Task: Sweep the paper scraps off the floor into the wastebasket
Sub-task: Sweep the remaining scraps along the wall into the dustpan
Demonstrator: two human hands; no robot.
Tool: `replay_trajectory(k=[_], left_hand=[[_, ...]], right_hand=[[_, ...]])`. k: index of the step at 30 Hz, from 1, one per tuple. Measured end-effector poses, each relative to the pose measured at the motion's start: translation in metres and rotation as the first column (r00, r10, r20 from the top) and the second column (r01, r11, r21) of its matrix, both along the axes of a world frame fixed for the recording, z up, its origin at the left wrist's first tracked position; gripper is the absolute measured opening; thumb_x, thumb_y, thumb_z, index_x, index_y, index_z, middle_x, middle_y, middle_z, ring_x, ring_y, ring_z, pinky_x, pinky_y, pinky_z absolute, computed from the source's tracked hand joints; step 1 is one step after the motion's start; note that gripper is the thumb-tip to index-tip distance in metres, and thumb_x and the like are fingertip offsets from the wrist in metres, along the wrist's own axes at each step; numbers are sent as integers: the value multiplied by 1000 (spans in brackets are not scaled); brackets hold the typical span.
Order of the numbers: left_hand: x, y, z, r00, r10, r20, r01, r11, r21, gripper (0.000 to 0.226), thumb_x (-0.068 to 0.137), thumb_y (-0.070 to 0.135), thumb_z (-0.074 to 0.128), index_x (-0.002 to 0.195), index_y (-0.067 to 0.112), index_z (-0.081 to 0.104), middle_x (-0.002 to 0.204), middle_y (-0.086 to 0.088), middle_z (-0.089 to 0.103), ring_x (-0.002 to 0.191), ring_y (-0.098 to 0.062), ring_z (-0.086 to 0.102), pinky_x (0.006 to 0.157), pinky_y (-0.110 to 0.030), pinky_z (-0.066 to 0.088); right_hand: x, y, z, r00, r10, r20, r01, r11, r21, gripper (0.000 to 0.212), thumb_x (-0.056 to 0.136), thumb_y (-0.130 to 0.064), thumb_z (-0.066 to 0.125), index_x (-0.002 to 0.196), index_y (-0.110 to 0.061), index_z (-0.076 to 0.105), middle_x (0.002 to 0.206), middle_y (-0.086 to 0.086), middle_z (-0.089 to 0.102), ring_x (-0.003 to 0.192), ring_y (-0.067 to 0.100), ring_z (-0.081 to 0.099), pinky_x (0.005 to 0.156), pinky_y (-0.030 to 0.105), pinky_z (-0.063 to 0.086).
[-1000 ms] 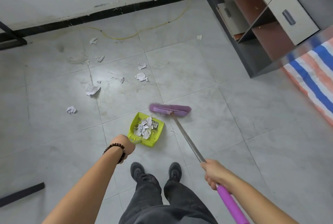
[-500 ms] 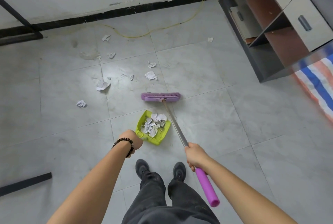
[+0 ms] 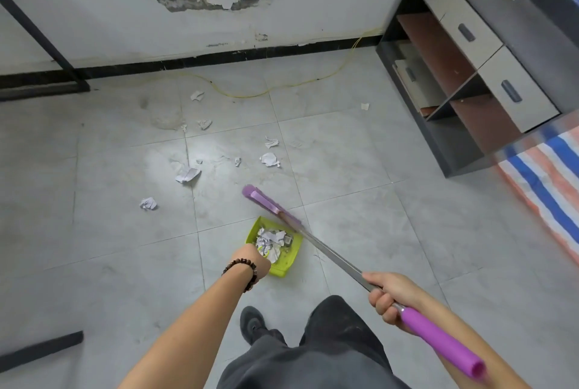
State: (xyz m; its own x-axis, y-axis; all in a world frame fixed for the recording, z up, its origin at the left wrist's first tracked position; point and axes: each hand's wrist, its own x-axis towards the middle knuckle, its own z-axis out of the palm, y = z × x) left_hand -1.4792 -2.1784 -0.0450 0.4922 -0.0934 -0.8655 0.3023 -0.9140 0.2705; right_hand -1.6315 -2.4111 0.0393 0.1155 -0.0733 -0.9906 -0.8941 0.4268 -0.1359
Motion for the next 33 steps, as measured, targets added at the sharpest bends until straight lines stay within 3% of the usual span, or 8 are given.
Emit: replay_trajectory(k=[7,12,18,22,25,27,30,33], left_hand=[[52,6,7,990,138,3,-138,989,-45,6,77,5,43,77,11,43,63,-7,40,48,-19,31,45,-19,28],[104,-21,4,968,248,-24,-249,965,-79,5,82,9,47,79,12,44,63,-4,35,45,-17,29,46,-19,24],[158,-72,-10,937,349,-11,-349,937,-14,15,85,10,43,87,11,58,62,-4,39,40,-16,31,43,-16,25],[189,-108,-14,893,450,-32,-449,893,25,14,84,8,45,81,11,58,60,-4,39,39,-16,31,44,-17,25],[207,-129,-12,867,497,-42,-496,868,39,12,86,11,48,77,14,54,61,-5,39,43,-17,31,45,-19,25],[215,-138,-11,863,504,-47,-501,864,58,10,86,12,48,80,14,55,62,-5,39,45,-18,31,44,-19,26],[225,-144,-11,860,506,-60,-501,861,86,11,85,12,47,88,11,58,64,-6,42,46,-18,34,44,-20,28],[229,-139,-5,866,495,-70,-490,868,79,18,85,14,49,96,6,61,63,-6,43,47,-19,35,44,-20,29]], right_hand=[[82,4,-29,977,147,155,-111,969,-223,20,102,-23,44,110,-14,59,51,0,39,32,5,29,35,11,26],[158,-38,-56,927,303,222,-210,908,-363,14,97,-18,43,99,-16,57,60,8,47,35,11,38,38,18,33],[272,-108,-106,862,475,177,-354,814,-460,22,88,-17,41,94,-6,59,63,14,58,44,22,50,44,28,46],[332,-135,-131,754,652,77,-539,682,-495,21,84,-17,37,93,-8,54,88,25,67,57,32,61,58,42,58],[346,-142,-125,643,765,-31,-696,568,-439,22,88,-14,35,104,-8,50,103,23,61,65,35,62,58,40,58],[337,-144,-113,605,795,-55,-759,554,-342,24,88,-8,35,110,-7,46,103,23,59,61,33,59,53,34,52],[322,-159,-84,665,747,9,-738,659,-144,24,87,-4,39,110,-7,47,83,16,54,47,21,49,46,26,44],[335,-184,-48,770,639,0,-638,769,26,9,96,-13,42,94,-18,49,53,1,45,33,7,37,35,14,31]])
